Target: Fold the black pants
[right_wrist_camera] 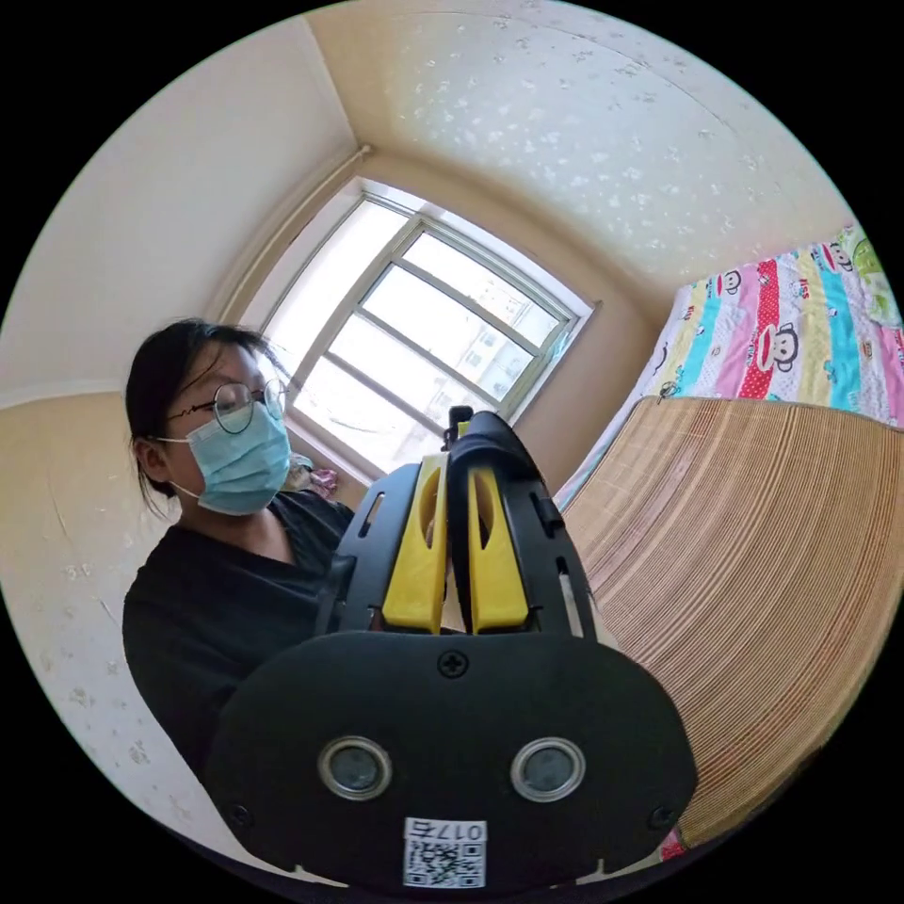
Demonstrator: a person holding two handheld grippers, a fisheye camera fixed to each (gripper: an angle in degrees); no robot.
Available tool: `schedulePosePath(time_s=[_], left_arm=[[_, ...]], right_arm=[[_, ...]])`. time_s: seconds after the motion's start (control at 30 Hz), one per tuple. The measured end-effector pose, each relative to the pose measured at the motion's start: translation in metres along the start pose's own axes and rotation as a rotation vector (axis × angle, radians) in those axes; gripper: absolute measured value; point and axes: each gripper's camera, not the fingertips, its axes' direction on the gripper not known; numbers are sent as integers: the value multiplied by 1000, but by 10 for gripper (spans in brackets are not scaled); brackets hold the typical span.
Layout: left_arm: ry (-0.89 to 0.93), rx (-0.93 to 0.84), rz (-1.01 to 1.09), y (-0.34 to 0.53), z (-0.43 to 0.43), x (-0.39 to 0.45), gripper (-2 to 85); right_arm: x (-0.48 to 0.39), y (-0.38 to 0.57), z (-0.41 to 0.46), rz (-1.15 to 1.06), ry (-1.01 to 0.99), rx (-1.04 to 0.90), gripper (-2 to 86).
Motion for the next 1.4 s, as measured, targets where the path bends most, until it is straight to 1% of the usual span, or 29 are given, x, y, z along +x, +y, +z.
schedulePosePath(time_s=[0.07, 0.13, 0.17, 0.23, 0.3, 0.37, 0.4, 0.43, 0.47, 0.53, 0.57, 0.6, 0.63, 0.67, 0.7, 0.73, 0.8, 0.83, 0.9, 1.03, 1.13, 1.2, 1.27, 1.3, 1.4], left_arm=[[6, 8, -92, -5, 13, -40, 50], [-8, 12, -173, -7, 26, -84, 50], [-37, 1, -220, -7, 34, -114, 50], [-96, -29, -270, -7, 47, -154, 51], [-222, -99, -295, 1, 69, -201, 51], [-331, -178, -315, 18, 86, -227, 51], [-393, -242, -314, 37, 99, -241, 51], [-415, -268, -310, 49, 105, -246, 51], [-441, -303, -319, 78, 113, -255, 51], [-437, -330, -375, 128, 119, -268, 52], [-419, -343, -437, 166, 122, -278, 53], [-405, -358, -512, 206, 126, -286, 54], [-408, -368, -552, 224, 129, -290, 58], [-440, -397, -637, 261, 132, -297, 65], [-481, -416, -708, 292, 133, -302, 78], [-489, -413, -735, 304, 133, -303, 85], [-444, -306, -785, 327, 125, -307, 107], [-431, -269, -788, 327, 123, -308, 114], [-434, -160, -757, 310, 120, -316, 140], [-458, -128, -625, 256, 139, -346, 180], [-466, -166, -567, 220, 169, -384, 184], [-545, -306, -562, 207, 201, -418, 182], [-559, -370, -546, 206, 222, -433, 165], [-570, -358, -553, 208, 227, -437, 144], [-585, -310, -599, 217, 216, -437, 99]], right_arm=[[35, -9, -5, 49, 68, 13, 7], [98, -19, -6, 135, 118, 11, 6], [115, -20, -6, 158, 126, 12, 6], [176, -17, -2, 238, 222, 28, 7], [215, -5, 5, 307, 295, 38, 8], [244, 16, 17, 374, 367, 16, 10], [260, 37, 28, 416, 411, -16, 12], [273, 66, 38, 446, 426, -41, 15], [278, 82, 43, 461, 418, -49, 17], [299, 156, 58, 549, 360, -69, 24], [303, 176, 61, 579, 353, -75, 27], [313, 217, 66, 652, 353, -84, 33], [323, 256, 69, 735, 372, -95, 40], [327, 274, 69, 778, 385, -100, 45], [337, 308, 66, 873, 422, -109, 56], [344, 334, 58, 947, 434, -100, 69], [350, 353, 40, 979, 371, -18, 81], [353, 354, 27, 976, 338, 39, 88], [361, 339, 10, 951, 340, 81, 102], [399, 259, -7, 849, 428, 16, 147], [439, 204, 0, 792, 415, -45, 148], [462, 182, 15, 790, 443, -126, 144], [483, 167, 36, 800, 455, -223, 135], [492, 160, 49, 812, 444, -266, 128], [490, 147, 68, 812, 471, -268, 114]])
